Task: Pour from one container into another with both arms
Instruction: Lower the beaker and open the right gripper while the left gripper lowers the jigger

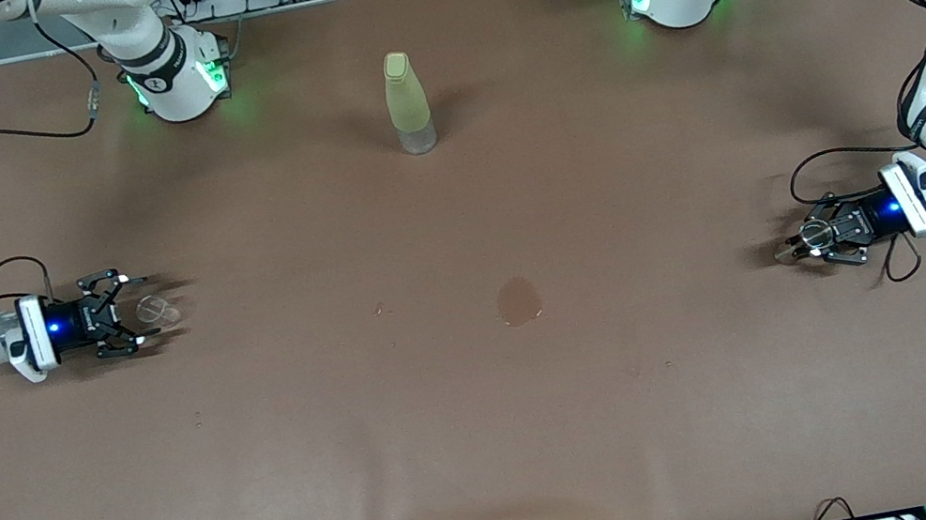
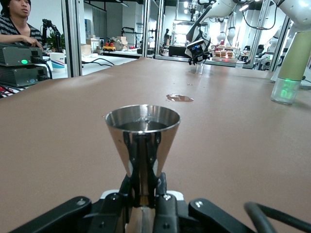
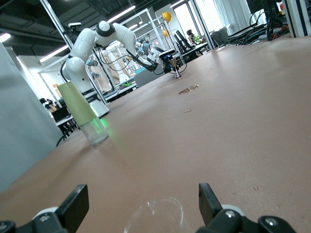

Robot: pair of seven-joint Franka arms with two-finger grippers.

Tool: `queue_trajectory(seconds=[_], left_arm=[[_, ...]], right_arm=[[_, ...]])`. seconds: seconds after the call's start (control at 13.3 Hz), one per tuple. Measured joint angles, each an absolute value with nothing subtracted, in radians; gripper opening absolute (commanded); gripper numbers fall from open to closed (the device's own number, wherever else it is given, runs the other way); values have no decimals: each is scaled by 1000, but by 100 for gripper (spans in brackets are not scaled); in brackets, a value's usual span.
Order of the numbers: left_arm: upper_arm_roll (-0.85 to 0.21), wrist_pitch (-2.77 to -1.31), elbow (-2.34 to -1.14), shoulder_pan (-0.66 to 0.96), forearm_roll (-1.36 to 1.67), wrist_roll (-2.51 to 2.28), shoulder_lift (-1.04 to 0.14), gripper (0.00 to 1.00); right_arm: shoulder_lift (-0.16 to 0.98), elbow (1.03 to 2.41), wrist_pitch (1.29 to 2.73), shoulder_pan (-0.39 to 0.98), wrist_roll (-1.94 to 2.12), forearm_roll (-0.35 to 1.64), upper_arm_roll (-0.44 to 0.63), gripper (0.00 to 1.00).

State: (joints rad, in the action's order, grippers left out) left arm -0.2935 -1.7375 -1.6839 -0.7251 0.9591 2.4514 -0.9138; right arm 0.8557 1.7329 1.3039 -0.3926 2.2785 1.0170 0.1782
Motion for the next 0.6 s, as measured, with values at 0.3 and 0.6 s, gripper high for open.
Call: queue_trajectory(seconds=[0.3, 0.6], left_arm=[[-294, -1738, -1683, -725, 959, 2451, -914, 46], [-294, -1738, -1680, -725, 959, 2451, -914, 56]], right_arm=[[827, 1575, 1198, -392, 1976, 1017, 171, 100], [732, 1448, 1187, -338, 1598, 1017, 152, 100]])
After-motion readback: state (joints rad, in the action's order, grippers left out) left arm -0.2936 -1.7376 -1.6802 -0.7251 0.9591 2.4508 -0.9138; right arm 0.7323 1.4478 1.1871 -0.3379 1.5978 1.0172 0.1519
